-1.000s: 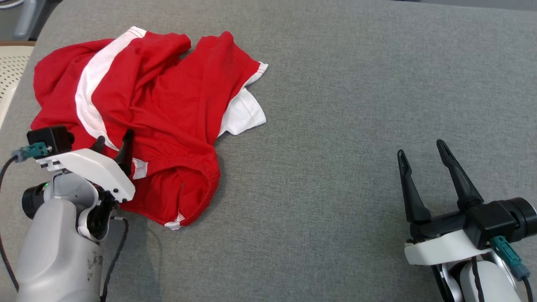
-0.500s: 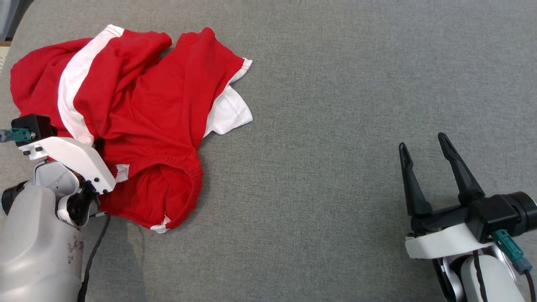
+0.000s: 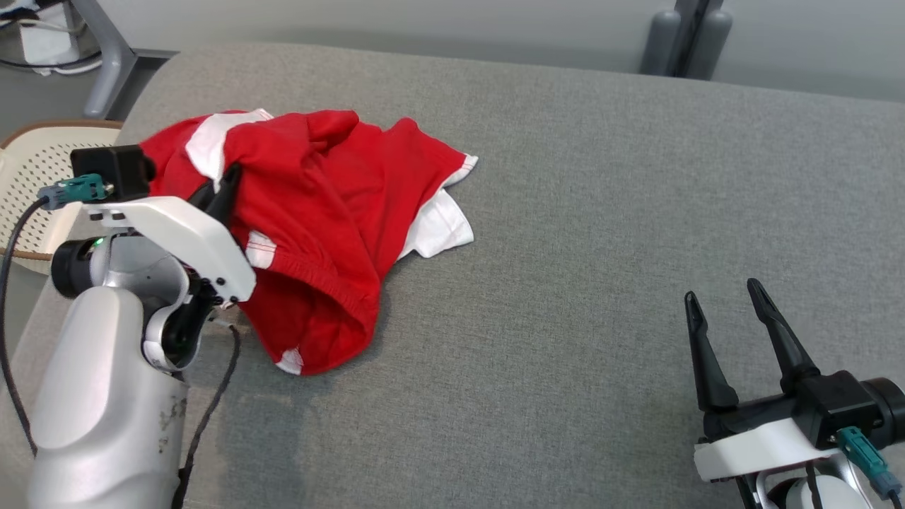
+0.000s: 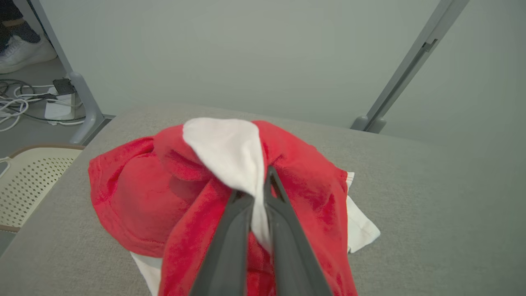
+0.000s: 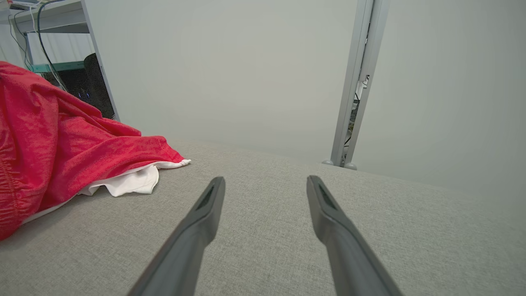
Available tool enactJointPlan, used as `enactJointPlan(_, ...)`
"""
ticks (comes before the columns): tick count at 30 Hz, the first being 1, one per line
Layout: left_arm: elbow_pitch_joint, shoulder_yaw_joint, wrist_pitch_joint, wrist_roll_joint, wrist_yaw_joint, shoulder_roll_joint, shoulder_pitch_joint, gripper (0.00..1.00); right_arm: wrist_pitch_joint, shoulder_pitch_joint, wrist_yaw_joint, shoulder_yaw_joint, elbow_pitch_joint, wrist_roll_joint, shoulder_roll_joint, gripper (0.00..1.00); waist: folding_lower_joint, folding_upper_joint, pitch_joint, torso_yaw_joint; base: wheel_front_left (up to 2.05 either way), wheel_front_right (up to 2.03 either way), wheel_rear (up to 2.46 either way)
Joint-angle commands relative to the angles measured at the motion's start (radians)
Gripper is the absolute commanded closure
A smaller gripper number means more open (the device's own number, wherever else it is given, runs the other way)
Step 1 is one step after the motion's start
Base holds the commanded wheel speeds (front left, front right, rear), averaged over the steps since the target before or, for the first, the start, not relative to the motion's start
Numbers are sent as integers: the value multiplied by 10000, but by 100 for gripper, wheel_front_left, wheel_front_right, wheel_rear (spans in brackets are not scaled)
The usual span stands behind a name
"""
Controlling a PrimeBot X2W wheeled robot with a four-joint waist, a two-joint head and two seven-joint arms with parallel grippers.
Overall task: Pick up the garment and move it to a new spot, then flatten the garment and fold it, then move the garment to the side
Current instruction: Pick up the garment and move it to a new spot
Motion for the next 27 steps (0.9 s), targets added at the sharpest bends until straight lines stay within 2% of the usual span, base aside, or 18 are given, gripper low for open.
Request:
enactJointPlan(1,-571,-176,99,-48,-32,-103,172,100,-53,130,1,-15,5,107,-69,0,0,0,-493,256,0,0,0)
enactJointPlan(4,-1840,-533,434,-169,-80,-288,330,100,-52,232,1,84,-14,171,-66,0,0,0,-824,122,0,0,0)
enactJointPlan(5,-2609,-766,708,-249,-88,-374,463,100,-52,273,1,157,-35,232,-68,0,0,0,-998,-94,0,0,0)
enactJointPlan(11,-4388,-1209,1213,-471,-8,-629,692,100,-52,464,1,247,-26,390,-63,0,0,0,-1302,-1079,0,0,0)
enactJointPlan(12,-4388,-1209,1213,-471,-8,-629,692,100,-52,464,1,247,-26,390,-63,0,0,0,-1302,-1079,0,0,0)
enactJointPlan(19,-5396,-2144,1315,-967,70,-1088,865,100,-53,697,1,182,-38,448,-65,0,0,0,-1301,-2432,0,0,0)
enactJointPlan(27,-5812,-3694,825,-2137,301,-1262,230,100,-53,742,1,39,-96,487,-62,0,0,0,-1042,-3580,0,0,0)
